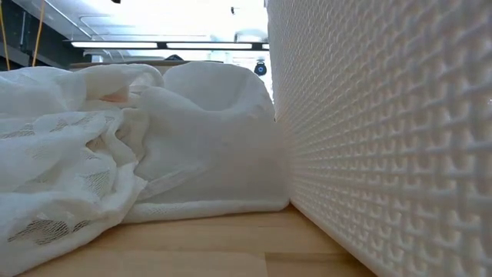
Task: Sort clothes
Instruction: Put the gray long pants into the gray bin
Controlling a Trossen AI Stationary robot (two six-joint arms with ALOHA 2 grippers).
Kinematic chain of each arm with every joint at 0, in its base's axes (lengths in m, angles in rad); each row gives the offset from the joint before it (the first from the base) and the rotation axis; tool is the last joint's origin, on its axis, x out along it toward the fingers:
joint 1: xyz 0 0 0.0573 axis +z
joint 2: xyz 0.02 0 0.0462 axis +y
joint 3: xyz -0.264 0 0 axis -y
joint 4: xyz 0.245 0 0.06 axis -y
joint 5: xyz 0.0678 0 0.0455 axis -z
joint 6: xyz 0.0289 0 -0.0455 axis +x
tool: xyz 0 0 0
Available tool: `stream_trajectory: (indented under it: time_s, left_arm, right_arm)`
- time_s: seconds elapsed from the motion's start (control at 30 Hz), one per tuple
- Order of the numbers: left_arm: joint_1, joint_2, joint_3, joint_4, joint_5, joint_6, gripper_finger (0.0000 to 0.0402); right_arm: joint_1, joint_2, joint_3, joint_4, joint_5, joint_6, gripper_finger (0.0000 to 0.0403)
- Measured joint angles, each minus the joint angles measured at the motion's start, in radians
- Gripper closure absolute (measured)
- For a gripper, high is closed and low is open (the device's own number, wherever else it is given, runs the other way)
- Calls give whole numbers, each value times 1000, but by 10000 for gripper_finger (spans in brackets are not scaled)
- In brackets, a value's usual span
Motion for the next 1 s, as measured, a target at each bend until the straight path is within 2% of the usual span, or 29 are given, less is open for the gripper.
stream_trajectory:
  time_s: [0.2, 0.27, 0.33, 0.37, 0.47, 0.5, 0.57, 0.67, 0.77, 0.93, 1.0]
  left_arm:
    - [0, 9, 0, -10, 3, -7, 106]
    - [0, 8, 0, -8, 3, -7, 106]
    - [0, 6, 0, -3, 3, -7, 106]
    - [0, 5, 0, -2, 3, -3, 106]
    - [0, 0, 0, 1, 4, 21, 106]
    - [0, -1, 0, 1, 4, 31, 106]
    - [0, -6, 0, 2, 5, 49, 106]
    - [0, -10, 0, 2, 5, 82, 106]
    - [0, -10, 0, 2, 5, 101, 106]
    - [0, -6, 0, 1, 4, 132, 106]
    - [0, -6, 0, 1, 4, 149, 106]
  right_arm:
    - [-18, 160, 5, -20, 17, 133, 86]
    - [-17, 212, 8, -24, 8, 123, 100]
    - [-6, 247, 10, -40, 11, 104, 149]
    - [2, 255, 11, -48, 20, 96, 189]
    - [35, 223, 10, -83, 30, 85, 345]
    - [47, 198, 22, -102, 30, 85, 363]
    - [66, 144, 66, -183, 29, 118, 361]
    - [81, 26, 200, -318, 17, 146, 357]
    - [88, -52, 317, -443, 61, 140, 361]
    - [69, -177, 509, -483, 105, 173, 361]
    - [67, -211, 579, -478, 162, 190, 361]
